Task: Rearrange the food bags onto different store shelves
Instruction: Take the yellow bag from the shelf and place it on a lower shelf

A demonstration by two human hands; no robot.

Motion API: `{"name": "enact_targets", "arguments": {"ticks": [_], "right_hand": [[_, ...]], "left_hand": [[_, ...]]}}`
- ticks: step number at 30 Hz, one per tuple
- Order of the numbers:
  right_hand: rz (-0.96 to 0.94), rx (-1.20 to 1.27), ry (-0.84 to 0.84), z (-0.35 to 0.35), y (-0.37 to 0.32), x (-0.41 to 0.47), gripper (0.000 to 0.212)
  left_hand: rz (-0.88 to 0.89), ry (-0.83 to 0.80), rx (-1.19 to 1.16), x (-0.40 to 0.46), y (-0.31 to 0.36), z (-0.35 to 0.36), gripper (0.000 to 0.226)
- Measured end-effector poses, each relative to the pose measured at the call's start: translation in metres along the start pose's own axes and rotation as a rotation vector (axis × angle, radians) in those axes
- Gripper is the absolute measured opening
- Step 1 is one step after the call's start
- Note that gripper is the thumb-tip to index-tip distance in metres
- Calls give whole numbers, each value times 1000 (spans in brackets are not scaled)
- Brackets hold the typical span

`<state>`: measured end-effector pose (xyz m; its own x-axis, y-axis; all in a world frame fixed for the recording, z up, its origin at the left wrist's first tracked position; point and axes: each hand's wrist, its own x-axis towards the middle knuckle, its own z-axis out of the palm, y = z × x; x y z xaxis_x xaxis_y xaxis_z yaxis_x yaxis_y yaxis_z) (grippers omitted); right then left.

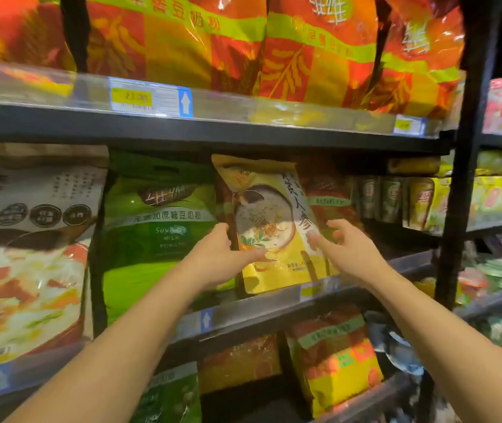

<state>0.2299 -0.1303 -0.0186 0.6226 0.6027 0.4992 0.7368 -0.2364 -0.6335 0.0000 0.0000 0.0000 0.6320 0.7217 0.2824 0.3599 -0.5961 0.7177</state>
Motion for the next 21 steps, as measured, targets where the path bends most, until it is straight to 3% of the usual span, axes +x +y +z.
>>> {"name": "enact_targets", "arguments": {"ticks": [3,7,10,14,21], "right_hand": [[74,92,-62,2,17,32,99],[222,213,-295,7,37,65,131],[250,267,-454,10,49,81,148],[194,363,-557,23,60,90,147],[50,435,-560,32,64,91,124]], "left_hand": [[-14,21,-4,11,7,17,103],[-60,102,55,20,17,36,97],[-99,144,18,23,16,47,107],[-174,172,63,26,14,67,134],[-117,290,13,26,11,72,107]]}}
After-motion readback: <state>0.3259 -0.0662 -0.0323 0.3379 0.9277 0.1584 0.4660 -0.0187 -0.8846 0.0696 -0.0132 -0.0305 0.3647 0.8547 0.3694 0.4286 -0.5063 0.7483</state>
